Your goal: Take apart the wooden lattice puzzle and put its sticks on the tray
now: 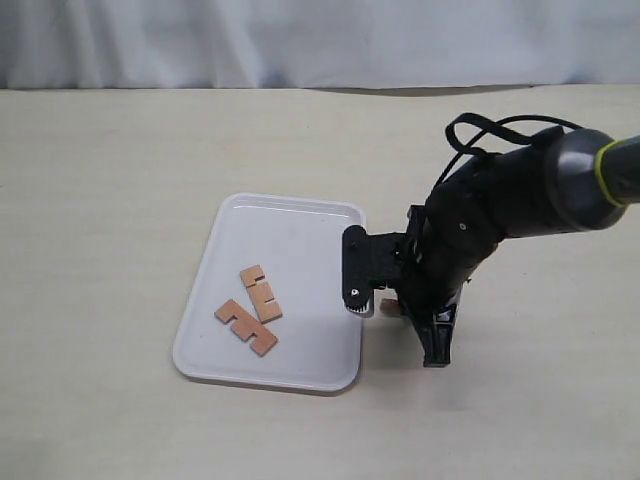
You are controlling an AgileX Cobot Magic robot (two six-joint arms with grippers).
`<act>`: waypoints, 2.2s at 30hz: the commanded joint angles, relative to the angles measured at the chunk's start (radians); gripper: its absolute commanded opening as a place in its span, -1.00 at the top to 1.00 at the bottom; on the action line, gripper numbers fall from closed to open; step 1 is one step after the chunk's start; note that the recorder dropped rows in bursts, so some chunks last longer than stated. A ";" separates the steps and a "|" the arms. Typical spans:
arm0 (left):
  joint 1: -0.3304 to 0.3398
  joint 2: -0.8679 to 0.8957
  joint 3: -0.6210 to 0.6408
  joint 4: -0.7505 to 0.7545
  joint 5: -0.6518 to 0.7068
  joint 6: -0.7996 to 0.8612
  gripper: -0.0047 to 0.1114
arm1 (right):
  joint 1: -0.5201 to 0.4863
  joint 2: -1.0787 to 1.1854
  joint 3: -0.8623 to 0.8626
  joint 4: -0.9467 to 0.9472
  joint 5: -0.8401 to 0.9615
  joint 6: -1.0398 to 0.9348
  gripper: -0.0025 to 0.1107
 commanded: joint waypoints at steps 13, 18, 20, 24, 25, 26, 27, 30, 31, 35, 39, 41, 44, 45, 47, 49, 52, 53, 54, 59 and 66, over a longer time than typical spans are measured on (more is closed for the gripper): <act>-0.008 -0.003 0.003 0.000 -0.006 0.002 0.92 | 0.117 -0.112 -0.047 0.630 -0.370 0.050 0.88; -0.008 -0.003 0.003 0.000 -0.006 0.002 0.92 | 0.117 0.004 -0.047 0.695 -0.479 0.058 0.87; -0.008 -0.003 0.003 0.000 -0.006 0.002 0.92 | 0.117 0.015 -0.047 0.695 -0.479 0.090 0.85; -0.008 -0.003 0.003 0.000 -0.006 0.002 0.92 | 0.117 0.019 -0.047 0.695 -0.471 0.129 0.45; -0.008 -0.003 0.003 0.000 -0.006 0.002 0.92 | 0.117 0.014 -0.047 0.695 -0.467 0.142 0.27; -0.008 -0.003 0.003 0.000 -0.006 0.002 0.92 | 0.117 0.011 -0.047 0.695 -0.454 0.156 0.07; -0.008 -0.003 0.003 0.000 -0.006 0.002 0.92 | 0.117 0.004 -0.047 0.695 -0.445 0.167 -0.13; -0.008 -0.003 0.003 0.000 -0.006 0.002 0.92 | 0.117 -0.038 -0.047 0.695 -0.404 0.142 -0.52; -0.008 -0.003 0.003 0.000 -0.006 0.002 0.92 | 0.117 -0.060 -0.047 0.695 -0.394 0.124 -0.55; -0.008 -0.003 0.003 0.000 -0.006 0.002 0.92 | 0.091 -0.155 -0.047 0.687 -0.373 0.110 -0.52; -0.008 -0.003 0.003 0.000 -0.006 0.002 0.92 | -0.008 -0.190 -0.108 0.685 -0.185 0.110 -0.44; -0.008 -0.003 0.003 0.000 -0.006 0.002 0.92 | -0.079 -0.177 -0.156 0.652 -0.033 0.129 -0.43; -0.008 -0.003 0.003 0.000 -0.006 0.002 0.92 | -0.166 -0.146 -0.203 0.551 0.102 0.211 -0.43; -0.008 -0.003 0.003 0.000 -0.006 0.002 0.92 | -0.181 -0.136 -0.208 0.509 0.119 0.252 -0.43; -0.008 -0.003 0.003 0.000 -0.006 0.002 0.92 | -0.195 -0.111 -0.210 0.402 0.124 0.357 -0.43; -0.008 -0.003 0.003 0.000 -0.006 0.002 0.92 | -0.198 -0.080 -0.210 0.306 0.121 0.448 -0.43; -0.008 -0.003 0.003 0.000 -0.006 0.002 0.92 | -0.198 -0.029 -0.234 0.286 0.129 0.518 -0.37; -0.008 -0.003 0.003 0.000 -0.006 0.002 0.92 | -0.198 -0.011 -0.243 0.282 0.135 0.532 -0.32; -0.008 -0.003 0.003 0.000 -0.006 0.002 0.92 | -0.198 0.007 -0.254 0.277 0.143 0.548 -0.26; -0.008 -0.003 0.003 0.000 -0.006 0.002 0.92 | -0.198 0.085 -0.311 0.275 0.204 0.555 -0.12; -0.008 -0.003 0.003 0.000 -0.006 0.002 0.92 | -0.198 0.137 -0.325 0.160 0.215 0.648 -0.12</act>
